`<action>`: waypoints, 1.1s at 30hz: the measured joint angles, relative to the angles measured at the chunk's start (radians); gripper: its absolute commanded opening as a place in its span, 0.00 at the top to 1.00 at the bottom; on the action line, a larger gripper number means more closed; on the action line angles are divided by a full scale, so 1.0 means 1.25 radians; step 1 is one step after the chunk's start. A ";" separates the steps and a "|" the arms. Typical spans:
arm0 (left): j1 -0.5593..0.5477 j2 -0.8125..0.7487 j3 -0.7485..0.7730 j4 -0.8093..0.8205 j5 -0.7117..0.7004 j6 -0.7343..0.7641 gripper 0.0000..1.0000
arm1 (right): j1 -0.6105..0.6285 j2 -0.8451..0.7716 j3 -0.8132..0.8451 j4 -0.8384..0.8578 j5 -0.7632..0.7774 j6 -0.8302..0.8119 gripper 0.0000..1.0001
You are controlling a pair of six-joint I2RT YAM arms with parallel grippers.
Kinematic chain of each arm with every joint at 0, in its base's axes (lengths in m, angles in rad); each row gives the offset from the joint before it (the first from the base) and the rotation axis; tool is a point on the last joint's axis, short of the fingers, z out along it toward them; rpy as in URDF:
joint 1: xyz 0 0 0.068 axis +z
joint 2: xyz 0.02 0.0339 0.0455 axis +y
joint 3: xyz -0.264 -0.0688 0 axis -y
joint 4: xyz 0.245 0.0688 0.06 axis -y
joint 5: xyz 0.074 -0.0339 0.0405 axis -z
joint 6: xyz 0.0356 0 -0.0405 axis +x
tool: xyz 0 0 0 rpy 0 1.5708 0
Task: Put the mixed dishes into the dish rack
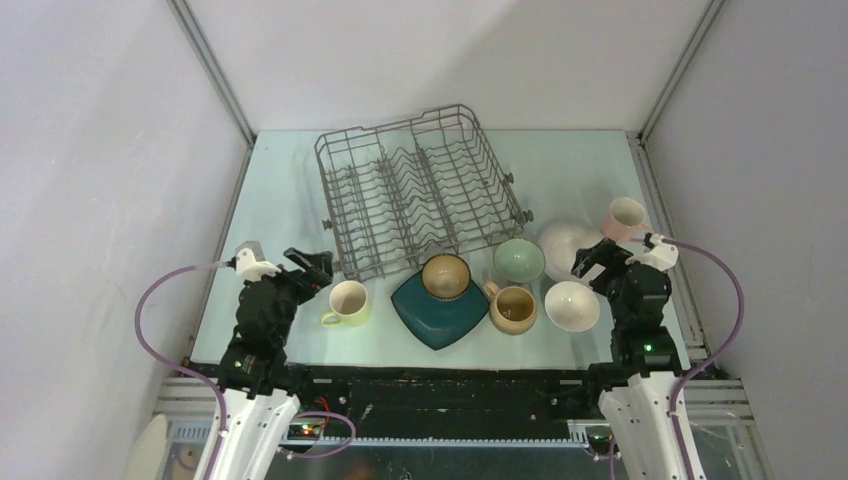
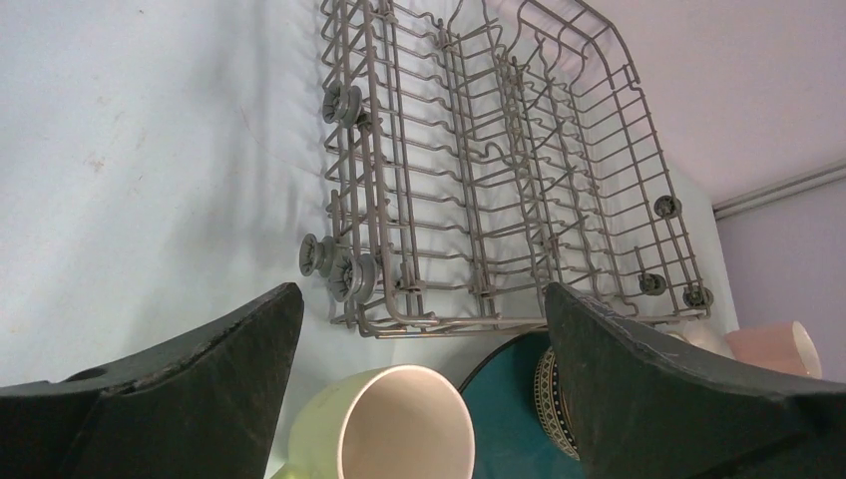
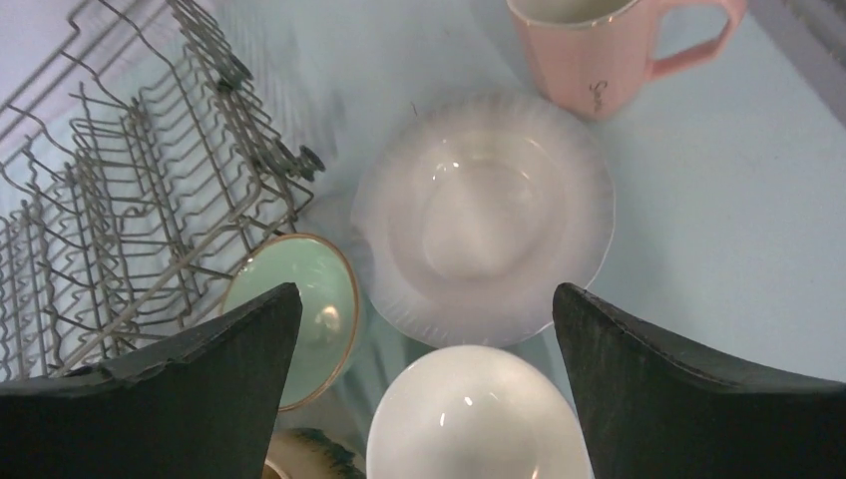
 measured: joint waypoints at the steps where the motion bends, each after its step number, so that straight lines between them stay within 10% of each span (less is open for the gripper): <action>1: 0.000 0.000 0.000 -0.001 -0.001 -0.001 0.02 | 0.000 0.014 0.000 -0.003 -0.002 0.004 0.00; 14: 0.000 0.023 -0.014 0.037 0.042 -0.006 0.02 | -0.120 0.338 0.171 -0.086 0.008 0.103 0.00; 33: 0.000 0.097 -0.013 0.007 0.075 -0.006 0.02 | -0.313 0.375 0.125 -0.121 -0.134 0.151 0.00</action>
